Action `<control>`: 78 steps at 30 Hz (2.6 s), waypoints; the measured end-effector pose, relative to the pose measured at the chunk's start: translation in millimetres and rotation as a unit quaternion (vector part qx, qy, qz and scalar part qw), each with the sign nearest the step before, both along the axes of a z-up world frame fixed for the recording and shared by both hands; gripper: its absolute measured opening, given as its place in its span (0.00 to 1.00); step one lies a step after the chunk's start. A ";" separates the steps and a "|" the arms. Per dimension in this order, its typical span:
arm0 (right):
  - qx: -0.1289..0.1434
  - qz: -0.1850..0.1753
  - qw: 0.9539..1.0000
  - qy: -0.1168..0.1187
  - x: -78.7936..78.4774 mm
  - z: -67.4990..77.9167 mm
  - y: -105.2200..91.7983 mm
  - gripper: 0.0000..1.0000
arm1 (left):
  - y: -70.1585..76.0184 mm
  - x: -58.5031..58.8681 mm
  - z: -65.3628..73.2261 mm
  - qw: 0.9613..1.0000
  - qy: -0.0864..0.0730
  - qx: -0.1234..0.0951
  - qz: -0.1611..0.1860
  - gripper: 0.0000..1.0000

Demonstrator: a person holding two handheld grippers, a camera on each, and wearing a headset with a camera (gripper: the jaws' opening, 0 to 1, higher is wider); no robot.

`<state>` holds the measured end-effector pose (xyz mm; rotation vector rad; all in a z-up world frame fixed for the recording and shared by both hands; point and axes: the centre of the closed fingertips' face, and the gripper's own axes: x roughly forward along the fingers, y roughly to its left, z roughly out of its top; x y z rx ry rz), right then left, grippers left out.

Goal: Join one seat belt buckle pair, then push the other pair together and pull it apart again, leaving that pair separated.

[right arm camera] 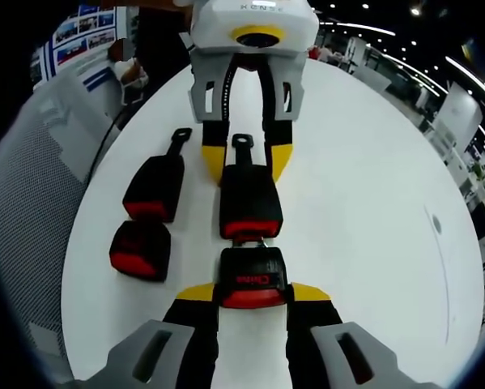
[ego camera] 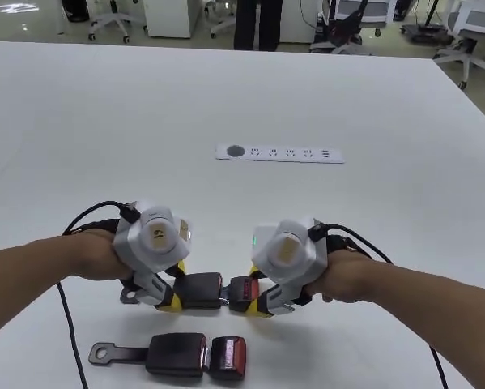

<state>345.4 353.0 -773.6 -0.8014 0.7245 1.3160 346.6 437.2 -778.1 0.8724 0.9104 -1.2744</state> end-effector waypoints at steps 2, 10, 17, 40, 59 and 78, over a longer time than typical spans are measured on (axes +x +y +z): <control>-0.002 0.001 1.000 0.000 2.8 -1.0 0.3 0.26 | -0.5 -0.4 -0.2 1.000 -0.001 0.002 -0.002 0.29; -0.004 0.000 1.000 0.003 2.2 -0.9 1.8 0.26 | -2.4 -2.4 -1.3 1.000 0.000 0.013 -0.007 0.29; -0.006 -0.001 1.000 0.002 3.3 -2.2 2.5 0.26 | -0.6 0.0 -3.6 1.000 0.002 0.018 -0.009 0.29; -0.013 0.013 1.000 -0.002 3.7 -2.9 -3.5 0.29 | 7.4 -1.0 -3.9 1.000 0.001 0.025 -0.007 0.31; -0.028 0.009 1.000 -0.003 3.6 -3.8 -16.3 0.30 | 6.2 -0.8 -3.1 1.000 0.002 0.025 -0.012 0.32; -0.049 0.009 0.999 -0.001 1.8 -6.0 -48.0 0.30 | 8.1 -0.7 -3.6 1.000 0.009 0.026 -0.011 0.32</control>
